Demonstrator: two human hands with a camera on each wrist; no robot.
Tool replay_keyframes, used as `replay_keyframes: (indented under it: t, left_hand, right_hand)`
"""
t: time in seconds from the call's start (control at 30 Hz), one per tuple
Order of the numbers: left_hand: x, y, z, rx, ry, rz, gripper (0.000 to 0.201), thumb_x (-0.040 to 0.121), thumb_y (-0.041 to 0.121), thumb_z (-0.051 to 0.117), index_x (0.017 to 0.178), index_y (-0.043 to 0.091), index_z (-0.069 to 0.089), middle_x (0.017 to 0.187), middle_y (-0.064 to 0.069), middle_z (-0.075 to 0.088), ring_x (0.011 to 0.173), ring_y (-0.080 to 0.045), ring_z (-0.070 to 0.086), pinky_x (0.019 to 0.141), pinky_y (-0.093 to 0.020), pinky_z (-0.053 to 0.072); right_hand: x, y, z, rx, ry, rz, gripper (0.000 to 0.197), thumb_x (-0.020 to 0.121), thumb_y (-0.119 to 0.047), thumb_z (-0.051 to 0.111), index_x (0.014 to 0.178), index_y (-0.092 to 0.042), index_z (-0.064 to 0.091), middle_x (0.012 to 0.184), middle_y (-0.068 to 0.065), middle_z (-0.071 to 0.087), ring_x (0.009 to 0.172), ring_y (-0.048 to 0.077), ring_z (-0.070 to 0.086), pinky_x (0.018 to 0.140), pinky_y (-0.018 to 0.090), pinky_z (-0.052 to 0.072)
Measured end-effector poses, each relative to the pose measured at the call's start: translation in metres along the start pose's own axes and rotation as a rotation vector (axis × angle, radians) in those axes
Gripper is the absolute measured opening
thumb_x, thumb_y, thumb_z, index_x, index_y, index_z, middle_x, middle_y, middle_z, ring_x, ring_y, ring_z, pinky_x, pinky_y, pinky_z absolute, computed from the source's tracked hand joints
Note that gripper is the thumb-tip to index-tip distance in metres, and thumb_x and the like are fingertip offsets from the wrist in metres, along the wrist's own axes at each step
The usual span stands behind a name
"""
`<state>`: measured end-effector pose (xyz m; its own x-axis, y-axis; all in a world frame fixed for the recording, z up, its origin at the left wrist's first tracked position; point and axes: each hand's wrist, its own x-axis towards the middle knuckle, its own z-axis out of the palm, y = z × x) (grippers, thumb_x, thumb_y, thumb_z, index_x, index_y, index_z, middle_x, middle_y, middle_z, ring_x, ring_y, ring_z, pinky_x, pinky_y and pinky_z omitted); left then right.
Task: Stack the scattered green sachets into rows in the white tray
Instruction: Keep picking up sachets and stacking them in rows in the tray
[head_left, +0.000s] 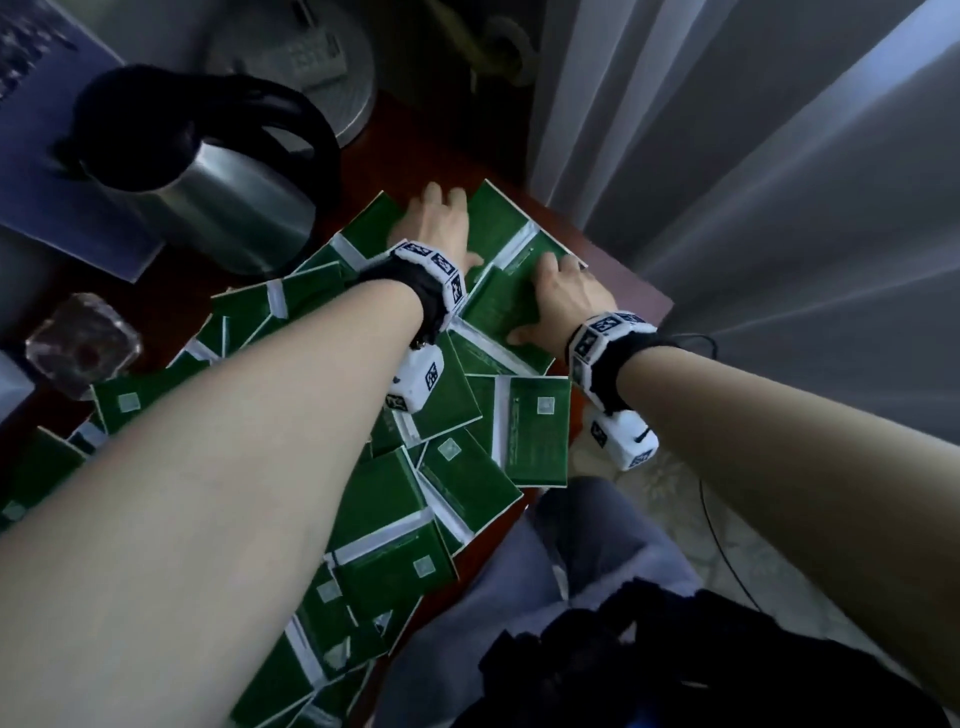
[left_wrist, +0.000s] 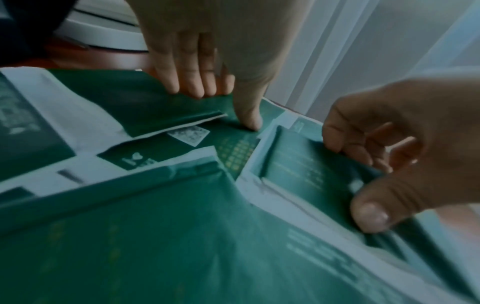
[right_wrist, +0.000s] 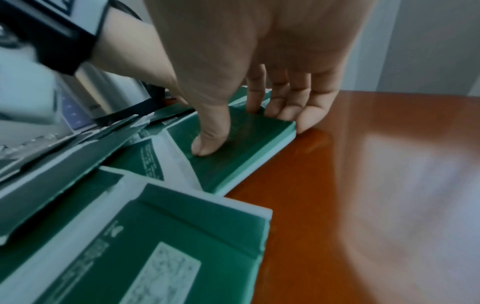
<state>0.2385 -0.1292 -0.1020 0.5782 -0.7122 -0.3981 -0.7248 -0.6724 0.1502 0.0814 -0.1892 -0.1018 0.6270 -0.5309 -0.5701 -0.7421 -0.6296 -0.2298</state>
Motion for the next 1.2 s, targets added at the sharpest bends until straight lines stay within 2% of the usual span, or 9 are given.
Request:
replay_keyframes:
  t: [0.17,0.23,0.33,0.5,0.63,0.77,0.9,1.1,1.2]
  left_hand:
    - [0.022,0.002,-0.004,-0.037,-0.083,-0.136,0.089,0.069,0.034,0.088,0.133,0.003,0.035,0.13,-0.022,0.048,0.12,-0.041,0.05,0.095,-0.052,0.045]
    - [0.028,0.004,-0.007,-0.046,-0.121,-0.179,0.083,0.073,0.03,0.086,0.133,0.0,0.036,0.131,-0.024,0.05,0.121,-0.042,0.051,0.097,-0.053,0.045]
    - [0.035,0.003,-0.005,-0.048,-0.143,-0.174,0.07,0.073,0.031,0.085,0.128,0.004,0.051,0.129,-0.021,0.054,0.119,-0.04,0.054,0.095,-0.049,0.046]
    - [0.029,0.006,-0.008,0.016,-0.138,-0.185,0.06,0.07,0.035,0.086,0.117,0.009,0.06,0.122,-0.015,0.058,0.115,-0.038,0.055,0.093,-0.049,0.045]
    - [0.028,0.018,-0.018,0.055,-0.157,-0.191,0.054,0.072,0.033,0.085,0.115,0.012,0.061,0.116,-0.011,0.063,0.111,-0.033,0.058,0.088,-0.044,0.037]
    - [0.028,0.03,-0.033,0.01,-0.132,-0.207,0.035,0.079,0.02,0.076,0.112,0.018,0.063,0.111,-0.011,0.067,0.107,-0.034,0.06,0.09,-0.043,0.036]
    - [0.023,0.041,-0.045,-0.04,-0.081,-0.193,0.022,0.083,0.006,0.067,0.103,0.015,0.062,0.106,-0.013,0.066,0.093,-0.035,0.064,0.072,-0.037,0.045]
    - [0.004,0.054,-0.025,-0.004,-0.027,-0.139,0.04,0.076,-0.003,0.067,0.11,0.009,0.05,0.113,-0.014,0.054,0.093,-0.037,0.06,0.065,-0.042,0.045]
    - [-0.008,0.059,-0.002,0.061,-0.063,-0.103,0.07,0.071,0.007,0.075,0.131,0.01,0.04,0.132,-0.015,0.045,0.111,-0.037,0.055,0.078,-0.046,0.05]
  right_hand:
    - [0.009,0.004,-0.005,0.045,-0.091,-0.023,0.075,0.071,-0.043,0.086,0.121,-0.011,0.04,0.114,0.01,0.059,0.096,0.03,0.059,0.074,0.039,0.05]
    - [0.012,0.005,-0.007,0.062,-0.107,-0.023,0.077,0.068,-0.044,0.087,0.12,-0.012,0.041,0.112,0.01,0.061,0.097,0.031,0.061,0.075,0.04,0.052]
    - [0.016,0.011,-0.011,0.077,-0.134,-0.045,0.075,0.07,-0.041,0.087,0.123,-0.012,0.042,0.104,0.008,0.055,0.098,0.032,0.058,0.078,0.04,0.051]
    - [0.035,0.032,-0.026,0.037,-0.157,-0.173,0.074,0.076,-0.036,0.082,0.138,-0.016,0.046,0.12,0.016,0.059,0.107,0.033,0.059,0.089,0.041,0.053]
    - [0.052,0.051,-0.055,-0.003,-0.123,-0.248,0.046,0.079,-0.031,0.078,0.117,-0.012,0.058,0.106,0.014,0.064,0.095,0.032,0.062,0.072,0.033,0.049]
    - [0.067,0.063,-0.083,-0.064,-0.08,-0.295,0.029,0.081,-0.025,0.071,0.103,-0.009,0.06,0.097,0.015,0.064,0.089,0.034,0.061,0.066,0.031,0.042]
    - [0.072,0.067,-0.097,-0.097,-0.071,-0.324,0.018,0.084,-0.018,0.064,0.094,-0.012,0.05,0.09,0.014,0.058,0.078,0.033,0.057,0.063,0.033,0.043]
    - [0.058,0.074,-0.097,-0.186,-0.114,-0.348,0.031,0.087,-0.003,0.056,0.114,-0.005,0.041,0.082,0.011,0.049,0.068,0.029,0.05,0.056,0.034,0.04]
    - [0.044,0.081,-0.087,-0.195,-0.139,-0.415,0.043,0.085,-0.001,0.054,0.122,-0.007,0.034,0.088,0.012,0.052,0.079,0.034,0.057,0.061,0.04,0.046]
